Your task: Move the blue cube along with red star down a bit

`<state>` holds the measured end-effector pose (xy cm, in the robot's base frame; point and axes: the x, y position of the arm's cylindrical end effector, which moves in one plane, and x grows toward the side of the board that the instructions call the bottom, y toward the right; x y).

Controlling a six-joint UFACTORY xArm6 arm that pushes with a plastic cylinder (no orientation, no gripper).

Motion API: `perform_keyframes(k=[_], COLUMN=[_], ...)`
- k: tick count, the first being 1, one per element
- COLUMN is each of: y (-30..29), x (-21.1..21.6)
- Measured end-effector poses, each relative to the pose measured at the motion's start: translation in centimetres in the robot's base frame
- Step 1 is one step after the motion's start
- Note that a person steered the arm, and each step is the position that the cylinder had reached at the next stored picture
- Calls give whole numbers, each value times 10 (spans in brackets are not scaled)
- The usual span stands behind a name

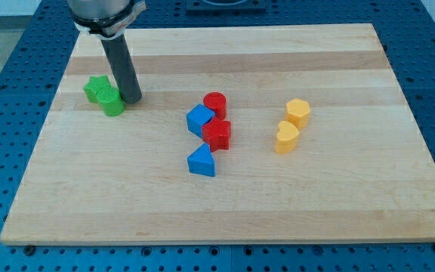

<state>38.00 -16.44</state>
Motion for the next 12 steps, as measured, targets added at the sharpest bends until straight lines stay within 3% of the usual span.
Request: perform_keyframes(k=[1, 7, 9, 10, 12], y=[31, 58, 79, 108, 167], x=[0, 5, 34, 61, 43])
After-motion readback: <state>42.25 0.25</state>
